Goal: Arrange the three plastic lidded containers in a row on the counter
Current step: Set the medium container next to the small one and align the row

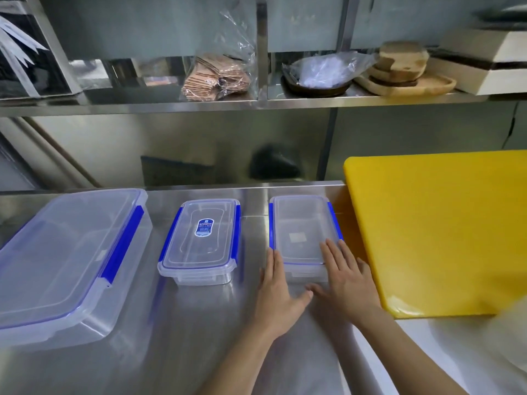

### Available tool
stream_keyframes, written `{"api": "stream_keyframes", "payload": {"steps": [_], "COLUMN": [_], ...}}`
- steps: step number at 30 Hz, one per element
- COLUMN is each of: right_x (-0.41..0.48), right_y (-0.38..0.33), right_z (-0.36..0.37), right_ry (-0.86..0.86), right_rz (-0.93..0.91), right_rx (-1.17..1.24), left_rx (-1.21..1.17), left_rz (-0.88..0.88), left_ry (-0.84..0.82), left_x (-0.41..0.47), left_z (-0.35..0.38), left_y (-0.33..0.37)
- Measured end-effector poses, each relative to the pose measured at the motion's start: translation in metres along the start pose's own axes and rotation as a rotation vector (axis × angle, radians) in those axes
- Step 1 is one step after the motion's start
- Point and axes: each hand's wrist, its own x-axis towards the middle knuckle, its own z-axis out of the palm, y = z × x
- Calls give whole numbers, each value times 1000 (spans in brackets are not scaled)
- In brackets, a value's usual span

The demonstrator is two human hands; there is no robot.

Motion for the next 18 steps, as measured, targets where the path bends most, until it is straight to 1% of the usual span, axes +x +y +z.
{"api": "stream_keyframes", "payload": {"steps": [5,8,12,14,16,18], "right_x": [-7,-7,-7,-7,-8,-5], "right_y": [46,49,44,36,19,-5], "right_z": [-7,-6,-9,-14,-23,-30], "right_ry": [10,-7,-37,-44,48,149], "right_rz": [62,47,73,68,34,-31], "right_rx": [-34,-18,-4,-5,52,154], "left_rx": [-32,-44,-10,-3,-13,-7], "left_rz": [38,12,31,60,111,119], "left_ry": [-71,-69,-87,-27,122,281], "left_x": [6,6,4,4,5,6], "left_z": [29,32,28,16,-4,-30], "left_y": [31,32,27,26,22,10]}}
